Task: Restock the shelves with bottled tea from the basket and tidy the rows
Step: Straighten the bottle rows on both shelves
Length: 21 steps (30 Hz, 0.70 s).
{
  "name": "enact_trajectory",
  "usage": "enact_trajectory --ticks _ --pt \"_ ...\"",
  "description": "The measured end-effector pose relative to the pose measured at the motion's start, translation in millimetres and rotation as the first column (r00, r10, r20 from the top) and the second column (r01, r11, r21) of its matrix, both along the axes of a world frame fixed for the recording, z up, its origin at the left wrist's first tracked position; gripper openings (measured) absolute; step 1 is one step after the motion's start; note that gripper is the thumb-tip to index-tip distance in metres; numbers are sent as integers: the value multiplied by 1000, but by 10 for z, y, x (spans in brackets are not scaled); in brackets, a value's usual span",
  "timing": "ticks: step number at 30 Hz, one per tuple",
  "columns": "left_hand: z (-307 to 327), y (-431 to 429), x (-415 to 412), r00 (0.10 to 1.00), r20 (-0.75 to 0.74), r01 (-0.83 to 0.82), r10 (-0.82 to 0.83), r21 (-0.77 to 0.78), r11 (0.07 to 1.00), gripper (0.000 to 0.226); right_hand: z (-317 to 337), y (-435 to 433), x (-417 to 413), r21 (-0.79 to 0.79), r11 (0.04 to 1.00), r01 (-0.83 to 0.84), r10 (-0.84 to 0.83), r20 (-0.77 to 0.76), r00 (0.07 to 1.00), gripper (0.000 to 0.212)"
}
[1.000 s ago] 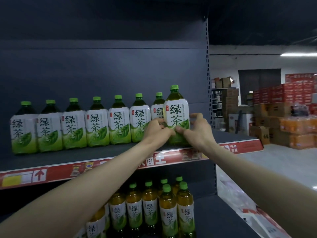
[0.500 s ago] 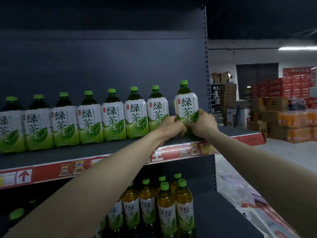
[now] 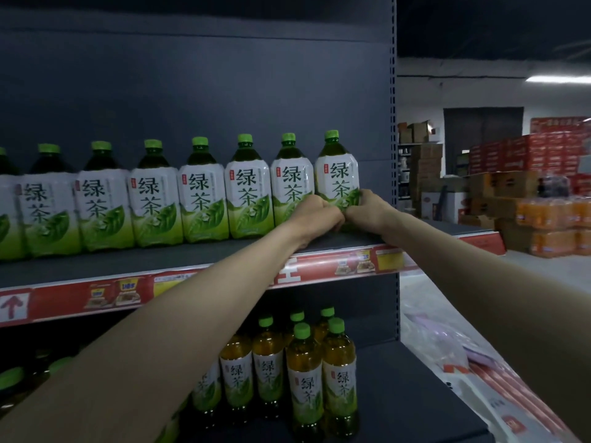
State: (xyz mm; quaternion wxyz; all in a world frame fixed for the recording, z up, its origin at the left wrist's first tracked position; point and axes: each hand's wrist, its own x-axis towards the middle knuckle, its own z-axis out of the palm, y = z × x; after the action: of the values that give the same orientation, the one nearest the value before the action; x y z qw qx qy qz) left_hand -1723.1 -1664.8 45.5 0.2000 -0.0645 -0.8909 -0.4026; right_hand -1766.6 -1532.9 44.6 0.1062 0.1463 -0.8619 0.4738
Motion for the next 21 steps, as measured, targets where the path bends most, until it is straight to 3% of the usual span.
enact_trajectory --ticks 2,3,6,9,11,13,15,18,21 --pt "-8 -2 -5 1000 -18 4 -4 3 1000 7 3 -2 64 21 995 -96 96 0 995 19" --pt "-15 -5 -6 1000 -26 2 -2 8 1000 8 9 1 50 30 990 -141 141 11 990 15" --pt "-16 -17 -14 999 -42 -21 22 39 999 12 30 24 29 49 985 -164 163 18 986 23" --pt "-17 -23 -31 998 -39 -40 43 78 996 7 30 18 14 75 983 -167 161 79 984 59" --pt "-33 -25 -15 998 -41 -38 42 83 996 15 19 9 44 49 987 -150 147 66 987 54" --pt "-33 -5 62 997 -73 -32 39 95 995 31 12 1 115 12 993 -118 117 31 993 32" --pt "-13 48 214 986 -160 -31 50 117 993 29 -9 7 168 10 1000 1 -1 -56 998 25" --pt "8 99 443 955 -289 -8 67 200 980 28 -73 35 291 -68 984 167 -180 -286 941 40" --pt "-56 90 736 925 -377 68 45 280 957 30 -216 24 581 -156 982 110 -170 -451 876 37"
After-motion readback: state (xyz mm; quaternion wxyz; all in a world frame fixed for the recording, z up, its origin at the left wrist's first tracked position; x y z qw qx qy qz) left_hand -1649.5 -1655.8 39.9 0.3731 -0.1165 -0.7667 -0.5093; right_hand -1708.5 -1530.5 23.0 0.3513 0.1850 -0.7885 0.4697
